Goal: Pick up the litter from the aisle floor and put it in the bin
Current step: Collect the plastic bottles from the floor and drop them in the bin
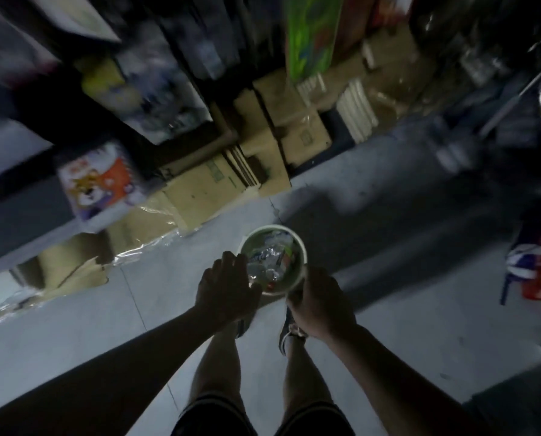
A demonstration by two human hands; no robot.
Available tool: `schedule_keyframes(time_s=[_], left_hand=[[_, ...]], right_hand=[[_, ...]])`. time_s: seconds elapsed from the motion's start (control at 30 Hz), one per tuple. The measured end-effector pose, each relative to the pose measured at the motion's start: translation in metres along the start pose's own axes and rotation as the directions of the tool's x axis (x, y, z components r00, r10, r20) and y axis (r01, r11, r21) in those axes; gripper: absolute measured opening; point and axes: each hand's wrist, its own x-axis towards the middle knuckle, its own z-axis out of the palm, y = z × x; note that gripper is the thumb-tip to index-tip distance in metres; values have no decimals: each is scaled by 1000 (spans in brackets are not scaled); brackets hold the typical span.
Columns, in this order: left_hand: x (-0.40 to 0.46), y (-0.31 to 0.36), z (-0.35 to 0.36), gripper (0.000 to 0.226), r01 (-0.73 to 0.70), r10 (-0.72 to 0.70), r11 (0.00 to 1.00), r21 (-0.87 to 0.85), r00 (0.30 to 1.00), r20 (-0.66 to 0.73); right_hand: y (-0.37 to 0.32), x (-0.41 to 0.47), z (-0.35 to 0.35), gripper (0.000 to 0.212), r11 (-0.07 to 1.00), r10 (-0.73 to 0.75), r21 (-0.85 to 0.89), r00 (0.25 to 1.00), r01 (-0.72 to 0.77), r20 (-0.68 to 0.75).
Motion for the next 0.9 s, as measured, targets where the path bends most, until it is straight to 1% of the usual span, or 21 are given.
schedule_keyframes(time_s=[0.07,0.17,0.27,0.33,0.4,0.47,0.53,0.6,0.7,0.8,0.9], left_hand=[[-31,5,-36,63,45,-47,997,-57,998,-31],[-75,4,-76,62,120,-125,984,-130,992,-30],[-121,-6,-103,62,142,-169,969,-203,978,-122],[-151,-19,-113,62,174,-212,956,-234,966,-147],[-181,-35,-121,63,210,-257,943,-257,951,-169],[-212,-55,-126,63,251,-324,918,-307,921,-216],[-246,-78,-127,63,300,-404,882,-363,879,-253],[-283,-103,-122,63,358,-488,842,-404,825,-284],[-347,-140,-107,62,438,-615,755,-488,731,-296],[-415,-172,-81,61,501,-726,654,-567,626,-284],[-482,-197,-52,60,549,-823,533,-644,514,-242]], right_hand=[[-15,-22,-27,62,996,-73,-57,997,72,-22],[-41,-53,-59,61,981,-156,-119,987,151,-34],[-76,-84,-82,64,970,-207,-139,978,202,-28],[-98,-104,-86,67,952,-269,-161,962,259,-47],[-122,-121,-84,69,918,-357,-210,931,335,-74],[-150,-135,-76,67,869,-448,-276,890,412,-80],[-183,-154,-64,68,836,-490,-293,872,464,-16],[-216,-173,-46,69,776,-549,-332,834,536,64],[-260,-207,-10,67,644,-635,-405,749,649,190],[-298,-252,30,70,516,-681,-443,665,733,306],[-329,-300,72,69,387,-704,-453,575,803,417]])
